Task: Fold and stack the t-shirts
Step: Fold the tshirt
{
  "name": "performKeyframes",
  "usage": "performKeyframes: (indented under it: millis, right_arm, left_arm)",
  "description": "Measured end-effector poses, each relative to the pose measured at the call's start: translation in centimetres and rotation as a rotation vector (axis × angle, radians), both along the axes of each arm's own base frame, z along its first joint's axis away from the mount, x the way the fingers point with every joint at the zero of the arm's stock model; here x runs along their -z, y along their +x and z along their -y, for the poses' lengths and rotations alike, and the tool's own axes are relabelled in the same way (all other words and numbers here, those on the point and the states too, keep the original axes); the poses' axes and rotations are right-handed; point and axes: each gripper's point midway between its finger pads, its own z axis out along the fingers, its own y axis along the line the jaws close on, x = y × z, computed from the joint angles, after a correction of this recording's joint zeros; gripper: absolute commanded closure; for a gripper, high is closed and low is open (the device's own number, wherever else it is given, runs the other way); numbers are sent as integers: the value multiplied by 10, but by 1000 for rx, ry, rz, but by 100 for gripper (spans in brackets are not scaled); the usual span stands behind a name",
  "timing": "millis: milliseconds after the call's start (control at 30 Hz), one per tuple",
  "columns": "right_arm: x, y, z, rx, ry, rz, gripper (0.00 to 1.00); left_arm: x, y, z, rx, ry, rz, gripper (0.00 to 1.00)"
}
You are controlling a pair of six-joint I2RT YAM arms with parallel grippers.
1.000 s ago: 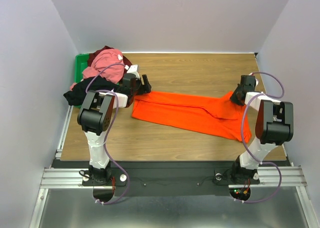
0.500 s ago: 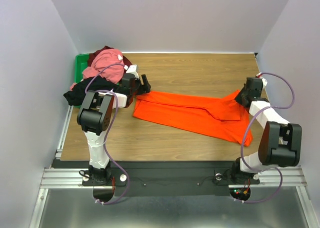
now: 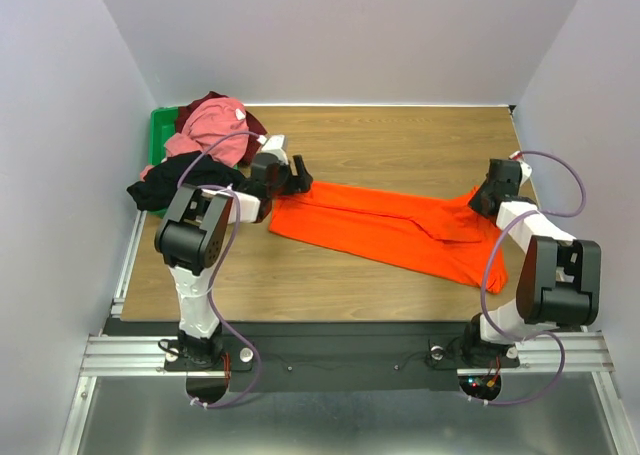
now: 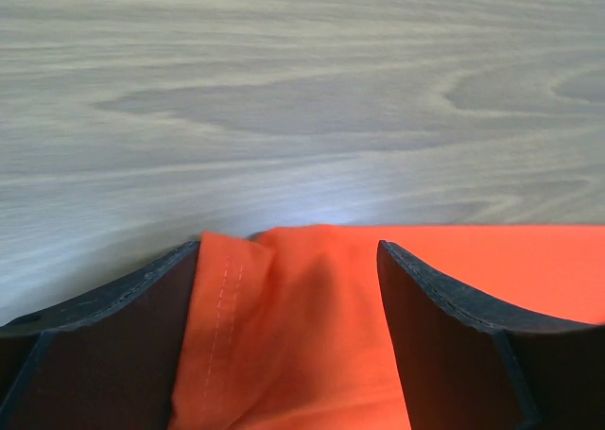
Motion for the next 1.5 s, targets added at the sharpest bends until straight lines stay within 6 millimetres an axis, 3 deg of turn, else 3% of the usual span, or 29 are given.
performKeyframes:
  millis: [200,267,467,800,967,1200,1300,1500]
  right_arm:
    - [8,-3,0,2,6,-28,89]
    - [8,-3,-1,2,6,-28,87]
    - [9,-3,-1,2,7,-28,86]
    - [12,-3,-2,-5,15,-35,86]
    - [13,-2,-3,-7,19,-39,82]
    - [15,-2,-5,-12,28,-43,79]
    - [15,-2,-5,-15,31,-42,79]
    - [15,-1,-7,-19,36,-41,78]
  left_arm:
    - [-4,-21,63,140,-9,15,16]
    - [-1,-21,67,153,-11,9,16]
    - [5,-11,54,94,10,15,16]
    - [4,-15,4,-130,125,10,16]
    - [-12,-23,-9,-203,163,42,16]
    - [-47,-43,35,-129,170,144,15]
    - [-44,-50,52,-61,180,144,15]
    - [-15,-29,72,4,228,97,15]
